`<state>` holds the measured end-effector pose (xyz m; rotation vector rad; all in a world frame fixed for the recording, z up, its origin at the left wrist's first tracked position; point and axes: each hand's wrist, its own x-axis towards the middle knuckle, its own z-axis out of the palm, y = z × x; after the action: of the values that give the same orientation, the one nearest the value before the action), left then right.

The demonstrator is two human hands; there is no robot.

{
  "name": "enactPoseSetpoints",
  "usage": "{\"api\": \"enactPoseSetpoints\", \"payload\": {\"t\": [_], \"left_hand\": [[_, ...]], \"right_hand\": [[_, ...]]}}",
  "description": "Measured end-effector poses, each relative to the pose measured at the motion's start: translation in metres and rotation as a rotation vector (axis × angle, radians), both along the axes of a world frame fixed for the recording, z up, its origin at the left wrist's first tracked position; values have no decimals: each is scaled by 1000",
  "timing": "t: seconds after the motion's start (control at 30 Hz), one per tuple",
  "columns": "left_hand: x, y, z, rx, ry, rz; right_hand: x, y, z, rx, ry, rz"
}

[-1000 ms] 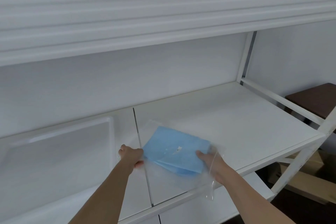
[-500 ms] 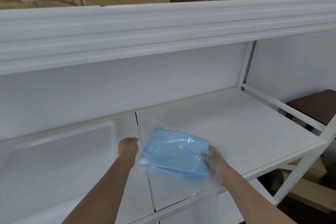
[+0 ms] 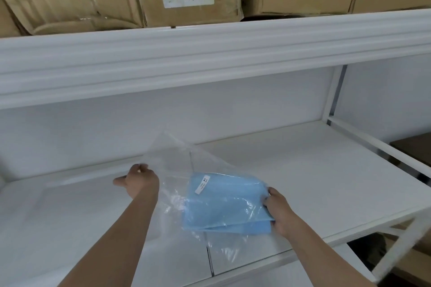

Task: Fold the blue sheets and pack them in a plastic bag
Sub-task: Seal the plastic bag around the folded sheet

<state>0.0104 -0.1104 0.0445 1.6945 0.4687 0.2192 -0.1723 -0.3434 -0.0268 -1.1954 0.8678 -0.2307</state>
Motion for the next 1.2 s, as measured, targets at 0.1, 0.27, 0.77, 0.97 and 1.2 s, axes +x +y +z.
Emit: {"api": "enactPoseSetpoints", "payload": {"t": [0.1,0.27,0.77,0.97,1.2], "left_hand": [[1,9,3,-111,-4,46],[12,29,2,-27,59,130],[-48,-44,-61,382,239,-971],[-52,-49,-89,854,262,-1065],[-46,-43,-94,926,284,-1097]], "right_hand": [[3,4,2,-43,46,32],[0,5,-5,-46,108,-54],[-13,6,-23,-91,149,-67],[-21,7,-25,-185,92,-185],[-25,-18,-10,-132,48,-653]]}}
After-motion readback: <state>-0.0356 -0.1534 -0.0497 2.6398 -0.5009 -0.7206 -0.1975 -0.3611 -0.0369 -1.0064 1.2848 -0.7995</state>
